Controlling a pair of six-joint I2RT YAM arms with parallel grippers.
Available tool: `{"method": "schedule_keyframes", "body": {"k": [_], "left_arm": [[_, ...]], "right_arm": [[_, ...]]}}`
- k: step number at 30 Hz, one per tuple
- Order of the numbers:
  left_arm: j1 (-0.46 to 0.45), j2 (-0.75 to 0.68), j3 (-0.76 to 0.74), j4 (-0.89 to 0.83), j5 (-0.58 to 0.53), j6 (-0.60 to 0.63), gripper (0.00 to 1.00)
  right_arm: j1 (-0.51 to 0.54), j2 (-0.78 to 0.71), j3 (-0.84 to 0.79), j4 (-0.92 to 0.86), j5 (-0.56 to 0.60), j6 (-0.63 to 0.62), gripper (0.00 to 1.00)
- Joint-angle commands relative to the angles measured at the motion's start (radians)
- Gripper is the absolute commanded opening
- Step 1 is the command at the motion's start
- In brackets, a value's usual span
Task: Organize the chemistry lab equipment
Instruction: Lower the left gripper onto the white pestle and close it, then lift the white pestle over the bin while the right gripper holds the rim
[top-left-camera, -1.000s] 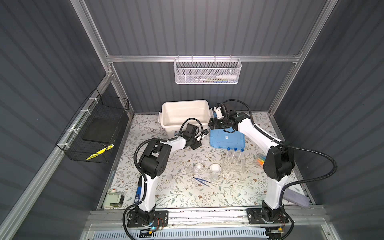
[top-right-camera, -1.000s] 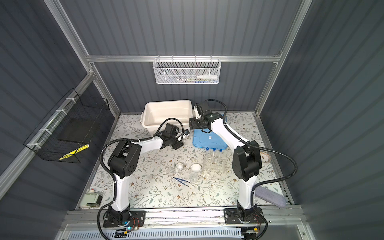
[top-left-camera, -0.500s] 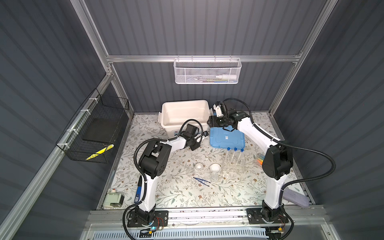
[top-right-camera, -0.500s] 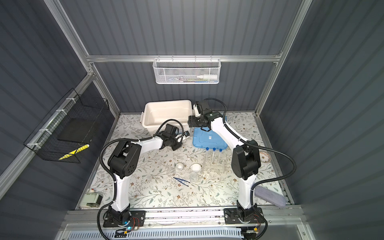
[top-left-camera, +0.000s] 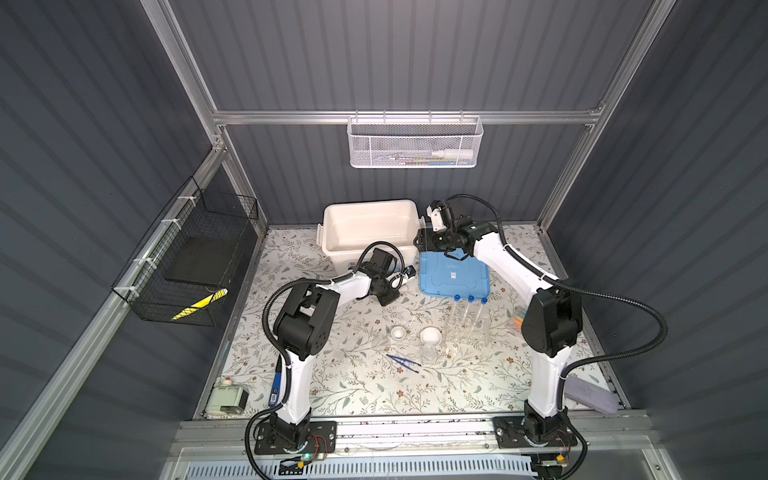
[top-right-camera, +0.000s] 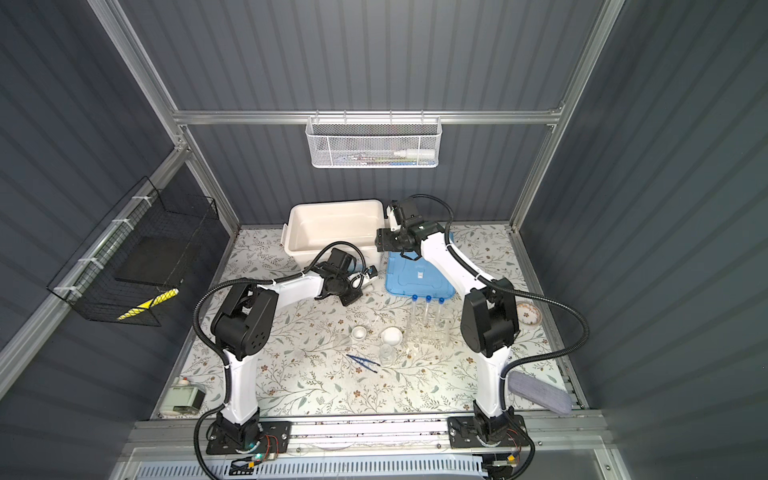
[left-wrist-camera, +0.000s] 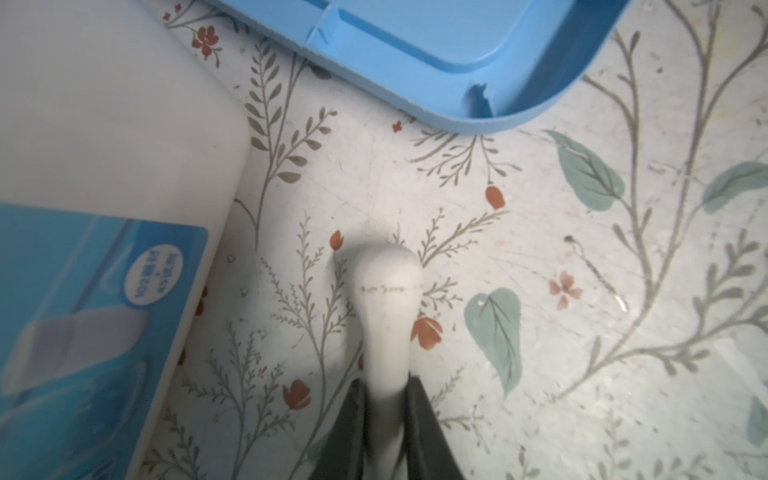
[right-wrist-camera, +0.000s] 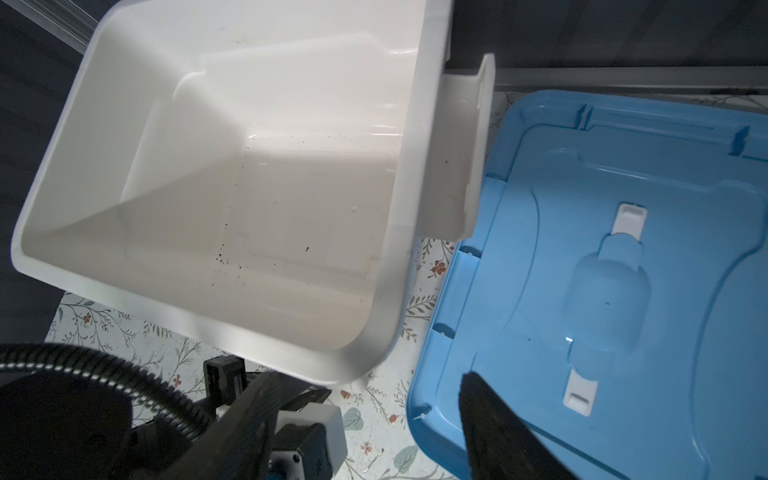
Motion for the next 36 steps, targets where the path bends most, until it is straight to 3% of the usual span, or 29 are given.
{"method": "schedule_keyframes", "body": {"k": [1, 8, 22, 36], "left_arm": [[-0.003, -0.043, -0.012, -0.071, 0.032, -0.051, 0.08], [-0.003, -0.134, -0.027, -0.034, 0.039, -0.149, 0.05], [-0.002, -0.35, -0.065, 0.006, 0.035, -0.304, 0.04], [0.006, -0.43, 0.063, -0.079, -0.008, -0.351, 0.04]], "right_arm": [[-0.003, 0.016, 0.032, -0.024, -0.008, 0.012, 0.71], [-0.006, 0.054, 0.101, -0.055, -0.031, 0.033, 0.71], [-0.012, 0.152, 0.218, -0.15, -0.03, 0.055, 0.55], [-0.017, 0.208, 0.307, -0.201, -0.041, 0.025, 0.45]]}}
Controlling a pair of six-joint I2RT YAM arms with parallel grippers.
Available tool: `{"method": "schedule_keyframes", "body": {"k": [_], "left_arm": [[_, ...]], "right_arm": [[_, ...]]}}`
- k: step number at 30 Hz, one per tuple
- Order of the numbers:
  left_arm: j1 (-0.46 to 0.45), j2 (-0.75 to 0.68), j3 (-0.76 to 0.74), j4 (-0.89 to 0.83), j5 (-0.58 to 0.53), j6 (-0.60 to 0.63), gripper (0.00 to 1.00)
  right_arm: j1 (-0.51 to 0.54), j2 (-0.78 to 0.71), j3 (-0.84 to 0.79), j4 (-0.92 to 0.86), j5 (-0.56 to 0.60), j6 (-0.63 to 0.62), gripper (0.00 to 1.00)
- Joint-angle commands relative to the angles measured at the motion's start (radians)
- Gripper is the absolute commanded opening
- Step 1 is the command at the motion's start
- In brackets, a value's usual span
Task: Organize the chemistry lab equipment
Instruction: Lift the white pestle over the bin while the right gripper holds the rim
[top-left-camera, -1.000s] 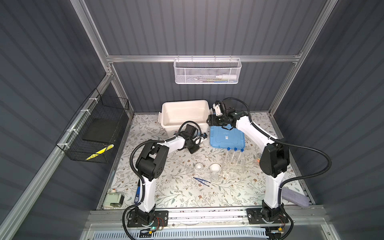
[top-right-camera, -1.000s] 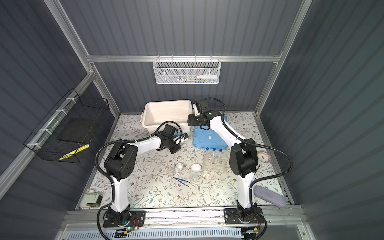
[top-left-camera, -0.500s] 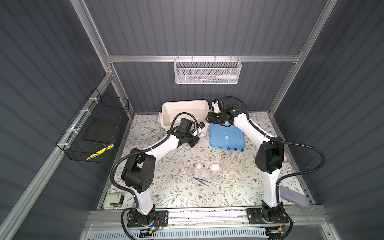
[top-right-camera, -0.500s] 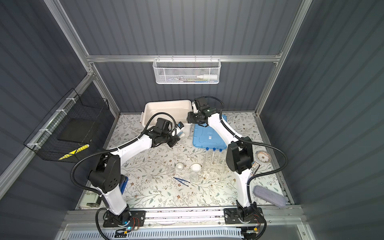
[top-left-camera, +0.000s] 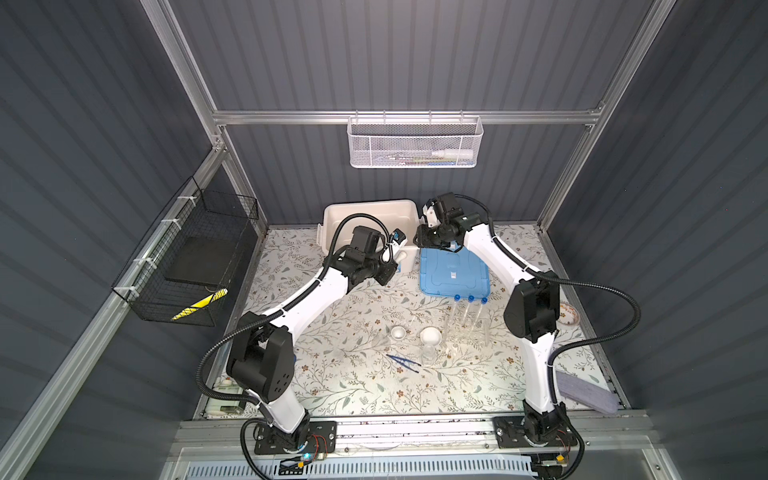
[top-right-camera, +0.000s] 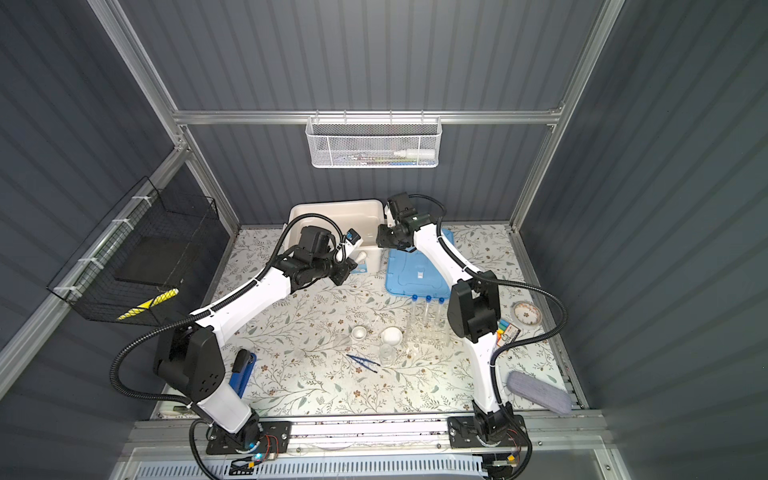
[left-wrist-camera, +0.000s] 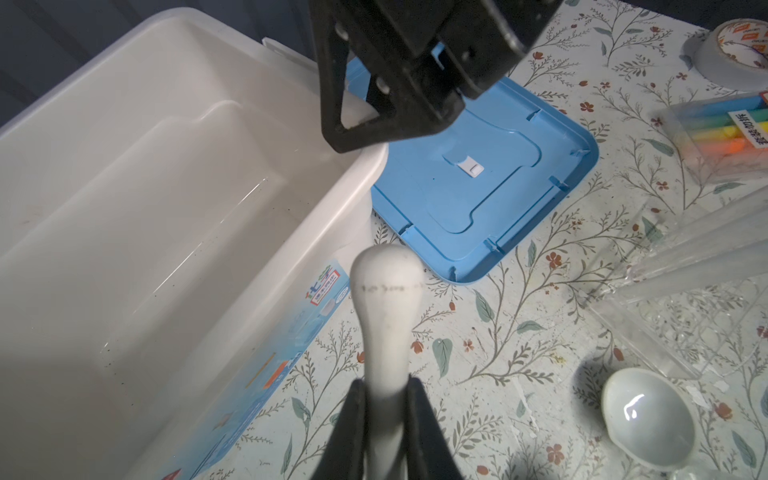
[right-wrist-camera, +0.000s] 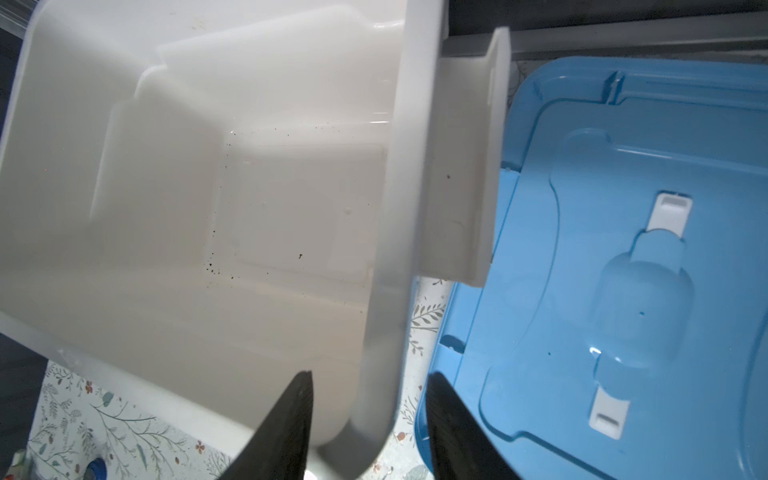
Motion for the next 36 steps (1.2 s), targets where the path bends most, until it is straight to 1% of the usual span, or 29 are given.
{"method": "schedule_keyframes", "body": {"k": [1, 5, 10, 16, 19, 25, 28, 34, 36], "left_arm": [[0.01, -0.037, 0.071, -0.02, -0.011, -0.032, 0.04], [0.028, -0.02, 0.12, -0.027, -0.007, -0.056, 0.04], [0.057, 0.014, 0.19, -0.051, 0.008, -0.079, 0.05], [0.085, 0.056, 0.261, -0.082, 0.02, -0.097, 0.05], [0.098, 0.083, 0.294, -0.096, 0.024, -0.108, 0.05], [0.121, 0.141, 0.347, -0.118, 0.015, -0.141, 0.05], [0.132, 0.167, 0.367, -0.122, 0.022, -0.155, 0.05], [0.141, 0.221, 0.422, -0.138, 0.027, -0.167, 0.05], [0.142, 0.239, 0.441, -0.141, 0.028, -0.167, 0.05]], "right_arm": [[-0.005, 0.021, 0.042, -0.04, -0.015, -0.019, 0.43], [-0.006, 0.043, 0.079, -0.066, -0.043, -0.022, 0.36], [-0.006, 0.049, 0.088, -0.082, -0.076, -0.033, 0.33], [-0.006, 0.057, 0.091, -0.114, -0.059, -0.043, 0.4], [-0.006, 0.061, 0.093, -0.108, -0.064, -0.037, 0.4], [-0.006, 0.084, 0.114, -0.116, -0.078, -0.023, 0.36], [-0.006, 0.091, 0.12, -0.121, -0.088, -0.018, 0.31], [-0.006, 0.092, 0.121, -0.149, -0.124, -0.047, 0.23], [-0.006, 0.093, 0.123, -0.164, -0.145, -0.058, 0.21]]}}
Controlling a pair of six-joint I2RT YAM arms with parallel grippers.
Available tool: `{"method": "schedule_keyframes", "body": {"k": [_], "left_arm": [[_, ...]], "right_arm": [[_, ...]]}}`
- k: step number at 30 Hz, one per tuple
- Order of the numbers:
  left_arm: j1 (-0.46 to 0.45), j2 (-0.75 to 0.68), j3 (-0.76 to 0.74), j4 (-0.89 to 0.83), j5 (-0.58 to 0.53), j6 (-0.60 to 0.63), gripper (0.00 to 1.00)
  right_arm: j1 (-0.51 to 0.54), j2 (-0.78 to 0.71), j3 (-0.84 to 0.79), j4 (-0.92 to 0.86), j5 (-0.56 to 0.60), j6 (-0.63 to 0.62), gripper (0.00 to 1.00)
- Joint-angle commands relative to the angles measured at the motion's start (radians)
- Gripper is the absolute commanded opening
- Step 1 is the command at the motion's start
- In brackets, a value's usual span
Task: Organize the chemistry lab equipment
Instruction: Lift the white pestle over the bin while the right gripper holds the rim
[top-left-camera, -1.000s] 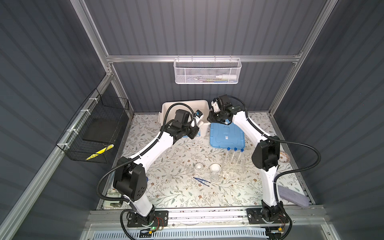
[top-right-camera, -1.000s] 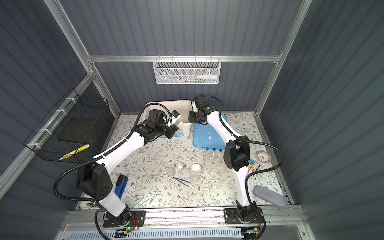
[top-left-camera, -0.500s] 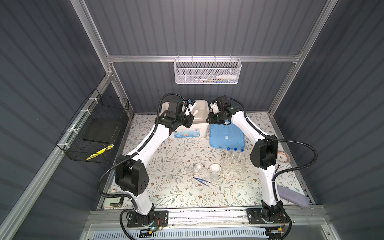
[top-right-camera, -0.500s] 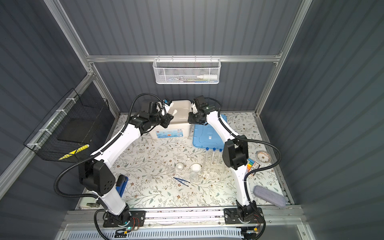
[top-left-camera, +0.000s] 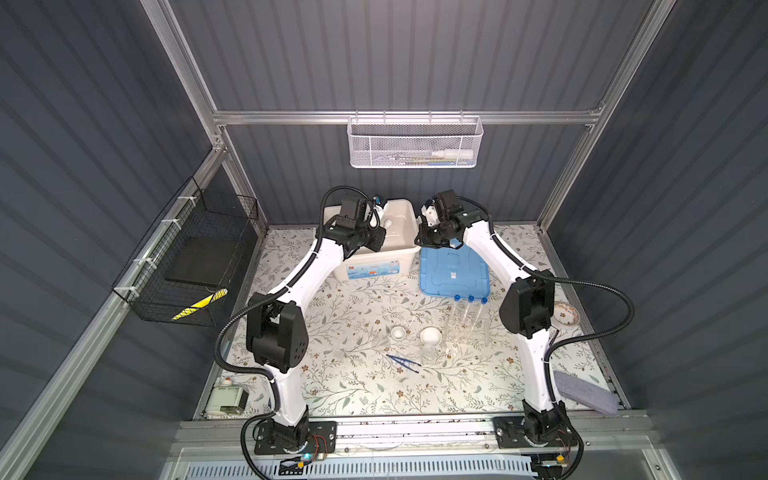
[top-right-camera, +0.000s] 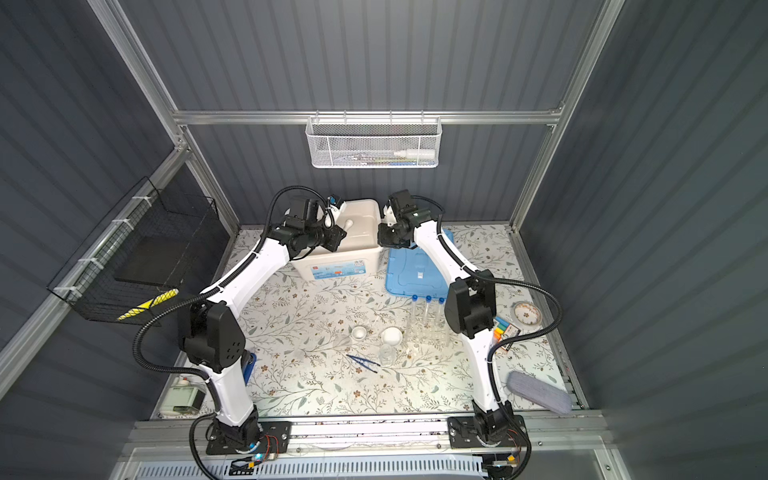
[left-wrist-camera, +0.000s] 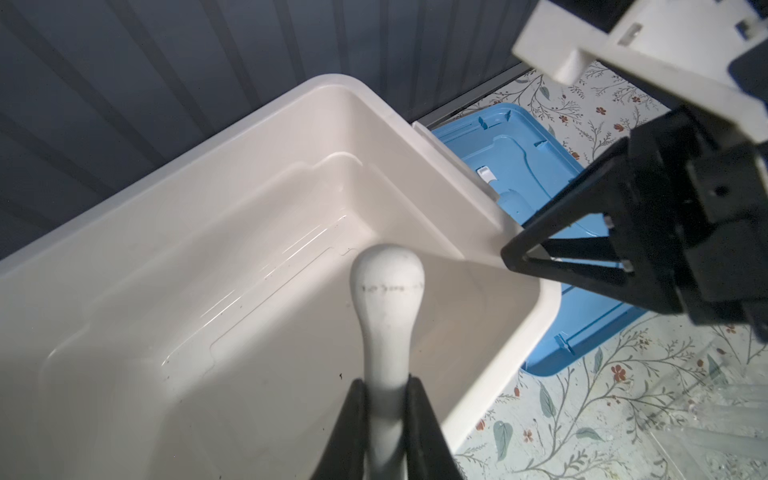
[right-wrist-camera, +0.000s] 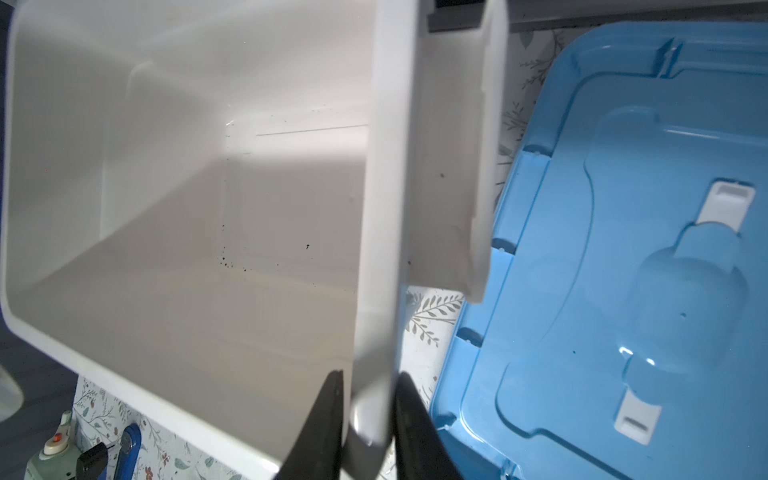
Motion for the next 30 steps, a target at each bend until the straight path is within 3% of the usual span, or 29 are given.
{"method": "schedule_keyframes", "body": {"k": [1, 12, 22, 30], "left_arm": [[0.007, 0.027, 0.066, -0.026, 0.024, -0.019, 0.05], [0.008, 0.134, 0.182, -0.102, 0.038, -0.051, 0.05], [0.007, 0.196, 0.11, -0.122, 0.087, -0.129, 0.05], [0.007, 0.316, 0.159, -0.145, 0.137, -0.17, 0.05]], "right_arm": [[0.007, 0.027, 0.018, -0.073, -0.059, -0.053, 0.21], [0.017, -0.014, -0.008, -0.125, -0.169, 0.001, 0.2], [0.037, -0.15, -0.209, -0.076, -0.152, 0.083, 0.2], [0.046, -0.169, -0.23, -0.076, -0.169, 0.11, 0.23]]}}
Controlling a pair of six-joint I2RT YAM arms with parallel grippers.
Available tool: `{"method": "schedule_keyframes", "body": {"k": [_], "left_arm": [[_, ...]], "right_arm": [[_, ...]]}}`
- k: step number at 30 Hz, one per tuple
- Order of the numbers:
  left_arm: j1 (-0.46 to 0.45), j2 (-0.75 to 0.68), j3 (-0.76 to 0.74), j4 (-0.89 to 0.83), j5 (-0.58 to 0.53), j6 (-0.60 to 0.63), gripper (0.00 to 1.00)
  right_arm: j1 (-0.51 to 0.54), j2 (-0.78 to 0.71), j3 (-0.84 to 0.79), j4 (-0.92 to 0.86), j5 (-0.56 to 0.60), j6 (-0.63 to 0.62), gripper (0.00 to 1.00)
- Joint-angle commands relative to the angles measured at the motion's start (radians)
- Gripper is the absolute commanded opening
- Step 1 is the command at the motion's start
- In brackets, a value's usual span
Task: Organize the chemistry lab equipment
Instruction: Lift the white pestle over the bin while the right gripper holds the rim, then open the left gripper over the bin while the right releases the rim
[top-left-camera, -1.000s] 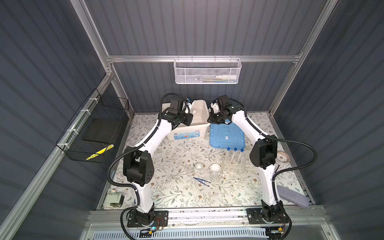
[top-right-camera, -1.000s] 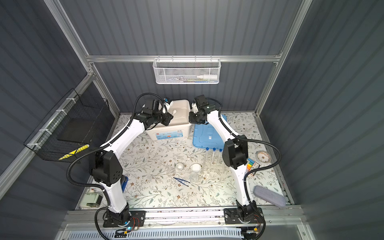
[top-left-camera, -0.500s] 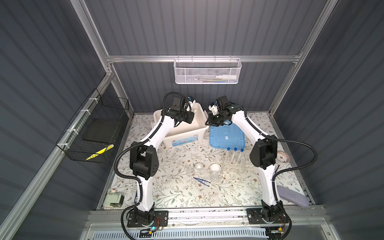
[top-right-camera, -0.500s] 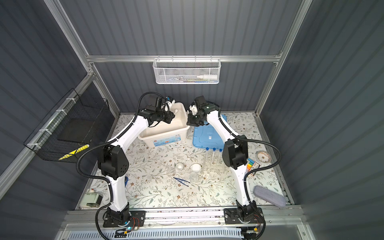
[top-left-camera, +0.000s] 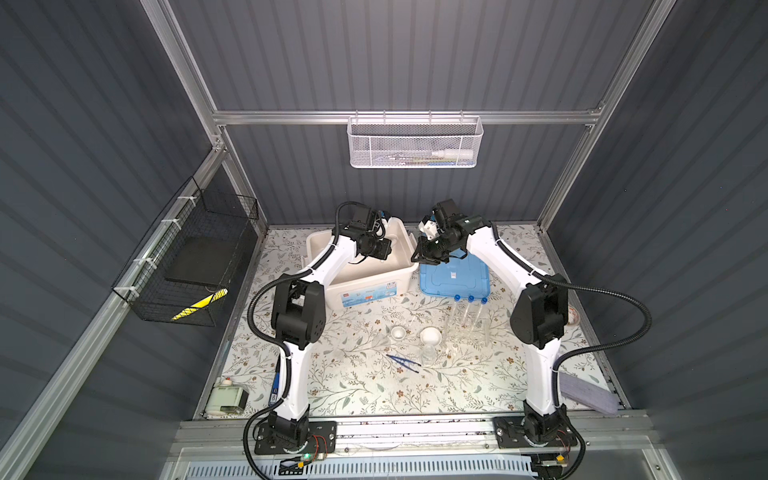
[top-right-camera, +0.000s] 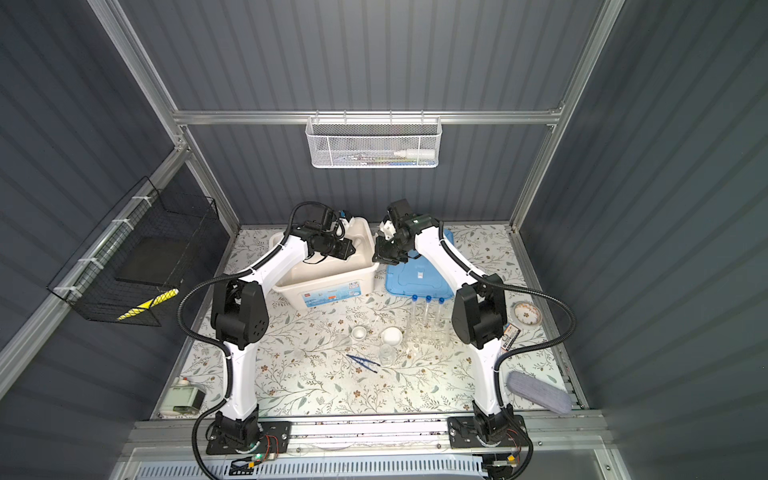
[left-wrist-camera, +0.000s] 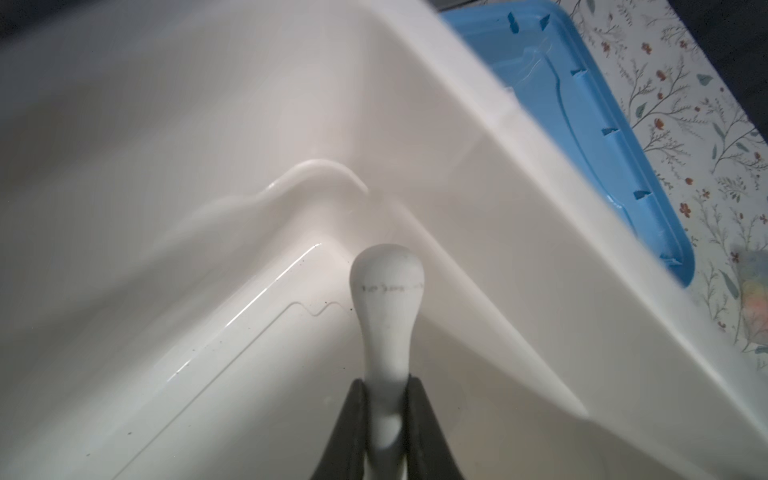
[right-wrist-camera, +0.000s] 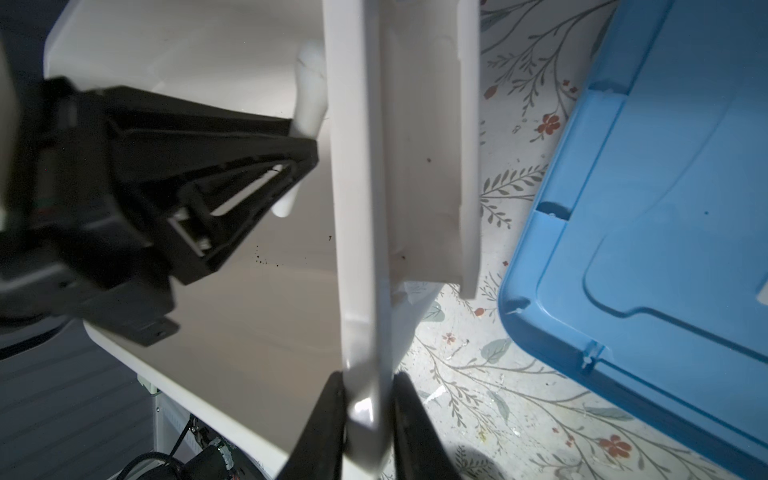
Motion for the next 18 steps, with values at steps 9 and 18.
{"method": "schedule_keyframes", "body": {"k": [9, 18], "left_arm": [[0.004, 0.13, 0.067, -0.085, -0.005, -0.048, 0.05], [0.004, 0.166, 0.047, -0.077, -0.011, -0.084, 0.06]], "right_arm": [[0.027, -0.037, -0.037, -0.011, 0.001, 0.042, 0.25], [0.031, -0.083, -0.087, 0.031, 0.005, 0.078, 0.27]]}}
